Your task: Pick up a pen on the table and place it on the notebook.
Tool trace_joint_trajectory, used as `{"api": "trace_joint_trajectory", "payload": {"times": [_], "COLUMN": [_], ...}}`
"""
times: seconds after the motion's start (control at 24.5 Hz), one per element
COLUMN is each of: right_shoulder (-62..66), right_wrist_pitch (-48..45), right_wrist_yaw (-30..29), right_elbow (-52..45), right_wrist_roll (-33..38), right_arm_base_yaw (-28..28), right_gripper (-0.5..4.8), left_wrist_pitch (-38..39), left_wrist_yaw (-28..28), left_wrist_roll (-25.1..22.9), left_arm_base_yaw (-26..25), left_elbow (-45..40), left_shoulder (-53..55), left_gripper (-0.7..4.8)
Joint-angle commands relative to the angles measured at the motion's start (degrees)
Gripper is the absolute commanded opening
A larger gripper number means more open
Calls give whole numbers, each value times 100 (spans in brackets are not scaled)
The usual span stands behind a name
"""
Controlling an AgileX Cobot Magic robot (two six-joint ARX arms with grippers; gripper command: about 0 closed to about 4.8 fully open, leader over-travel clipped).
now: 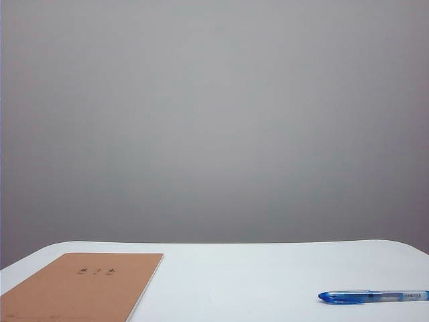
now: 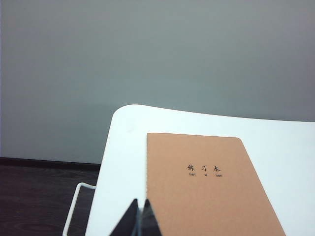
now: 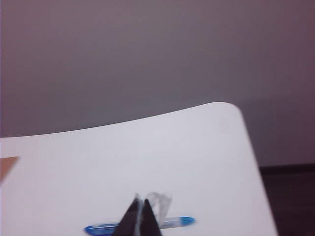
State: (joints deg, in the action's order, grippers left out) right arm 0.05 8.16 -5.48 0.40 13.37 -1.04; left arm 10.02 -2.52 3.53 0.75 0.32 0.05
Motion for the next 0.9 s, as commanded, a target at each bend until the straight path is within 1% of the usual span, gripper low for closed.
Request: {"api": "trace_joint_trajectory", "payload": {"times": [0.04,0.37,0.41,0.49,0.53,0.57,0.61,0.69,0.74,0.9], "right_shoulder": [4,4,4,4,4,4,9,15,17,114], "right_wrist_pitch": [-9,-125,-111,-168,-341,-570,-1056,-1320,-1307,-1287], "right_wrist_yaw": [417,553,553,525,431,361,321,341,426,758], "right_elbow": [-35,-35,-35,-26,-4,-4,9,116,210,643], "right_wrist_roll": [-26,-31,-28,79,485,852,1355,1475,1473,1377], "right_arm_base_yaw": [7,7,7,2,-7,-4,-7,-7,-7,7], "right_gripper": [-5,-5,-5,-5,-5,-5,-6,-6,-6,-6], "left_wrist_pitch": [59,59,52,-103,-282,-334,-208,-42,4,26], "left_wrist_yaw": [15,15,15,-402,-809,-820,-739,-573,-507,-505], "left_wrist_roll": [-9,-2,66,514,800,984,1217,1237,1237,1145], "left_arm_base_yaw": [0,0,0,2,2,2,2,0,0,0], "left_elbow": [4,4,4,31,114,214,470,813,968,1624], "left_shoulder": [-2,-2,-2,-2,0,9,52,221,348,1246], "left_gripper": [-6,-6,-6,-6,-6,-6,-6,-6,-6,-6]}}
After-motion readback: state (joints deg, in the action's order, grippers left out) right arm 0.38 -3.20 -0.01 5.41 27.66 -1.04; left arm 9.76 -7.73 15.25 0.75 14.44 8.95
